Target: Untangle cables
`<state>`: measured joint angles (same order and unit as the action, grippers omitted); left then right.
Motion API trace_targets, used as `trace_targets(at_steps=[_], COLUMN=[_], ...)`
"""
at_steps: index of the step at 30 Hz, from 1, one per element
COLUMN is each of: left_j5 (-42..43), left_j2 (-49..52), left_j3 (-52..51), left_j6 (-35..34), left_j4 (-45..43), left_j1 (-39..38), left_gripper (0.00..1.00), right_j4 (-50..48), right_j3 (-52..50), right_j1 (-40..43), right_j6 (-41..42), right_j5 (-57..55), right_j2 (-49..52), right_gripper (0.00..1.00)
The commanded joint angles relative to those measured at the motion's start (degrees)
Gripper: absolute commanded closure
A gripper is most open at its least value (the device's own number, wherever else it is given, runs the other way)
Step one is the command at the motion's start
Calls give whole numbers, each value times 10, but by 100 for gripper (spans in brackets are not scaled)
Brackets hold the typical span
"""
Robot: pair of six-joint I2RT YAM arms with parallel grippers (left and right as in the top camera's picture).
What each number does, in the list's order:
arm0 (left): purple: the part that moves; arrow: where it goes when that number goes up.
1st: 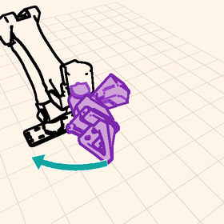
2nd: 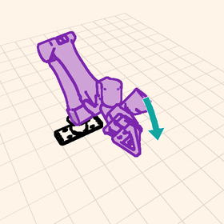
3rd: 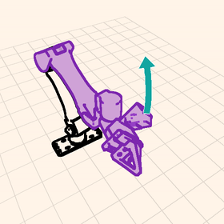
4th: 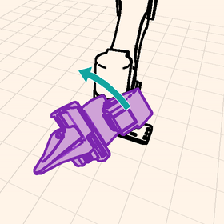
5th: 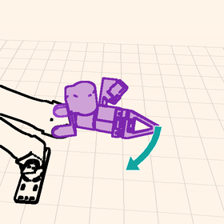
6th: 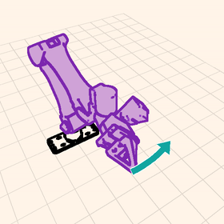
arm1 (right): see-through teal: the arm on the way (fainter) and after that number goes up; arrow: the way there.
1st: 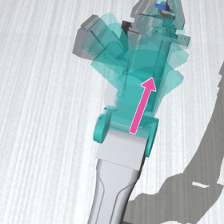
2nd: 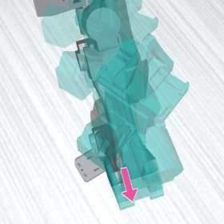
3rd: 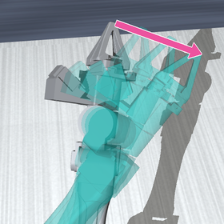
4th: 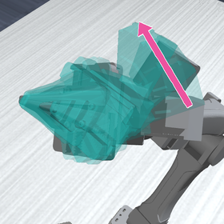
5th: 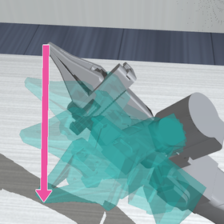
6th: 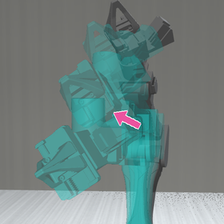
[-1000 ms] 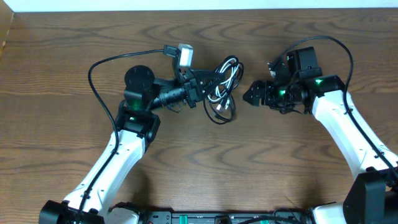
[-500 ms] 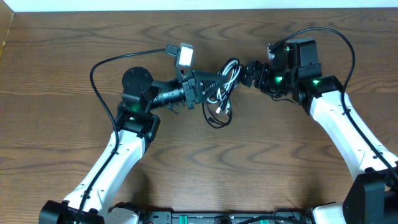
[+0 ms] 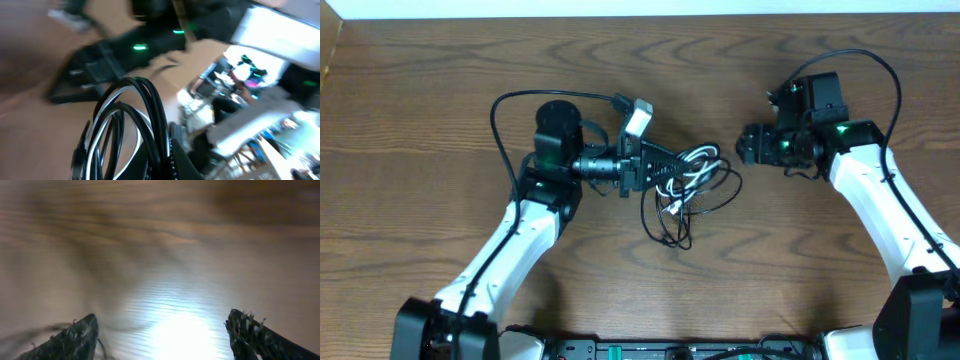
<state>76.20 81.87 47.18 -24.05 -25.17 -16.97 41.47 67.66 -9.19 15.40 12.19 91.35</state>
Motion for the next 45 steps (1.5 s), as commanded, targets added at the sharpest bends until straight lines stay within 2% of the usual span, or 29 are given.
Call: trace_targets(at_steps=[1, 8, 12, 17, 21, 25, 27, 30, 35, 41, 43, 45], left_j5=[-137, -375, -526, -665, -750, -828, -834, -831, -808, -761, -724, -675], left_j2=[17, 20, 21, 31, 45, 54, 70, 98, 178, 228, 219, 203], left_j3=[-4, 14, 79, 191, 263, 280, 280, 279, 277, 277, 278, 278], left_j6=[65, 70, 140, 226, 263, 309, 336, 339, 288, 257, 257, 256], left_j4=[25, 128, 266, 410, 462, 478, 504, 551, 592, 593, 599, 610], left_j1=[2, 7, 7, -2, -15, -47, -89, -146, -243, -307, -315, -316], left_gripper=[92, 93, 93, 93, 93, 92, 93, 92, 92, 92, 83, 61], right_j4=[21, 32, 31, 31, 33, 38, 40, 42, 62, 74, 71, 63], right_j3=[1, 1, 1, 1, 1, 1, 1, 1, 2, 2, 2, 2], right_j1=[26, 59, 62, 62, 62, 63, 66, 72, 100, 135, 138, 136], right_j6=[-7, -7, -9, -9, -9, -9, -9, -9, -9, -9, -9, -26], right_j5=[-110, -95, -90, -90, -90, -90, -90, -91, -109, -109, -91, -56], right_j2=[-3, -3, -3, -3, -3, -3, -3, -3, -5, -15, -16, -16], right_gripper=[20, 20, 20, 20, 21, 22, 22, 23, 23, 21, 20, 18])
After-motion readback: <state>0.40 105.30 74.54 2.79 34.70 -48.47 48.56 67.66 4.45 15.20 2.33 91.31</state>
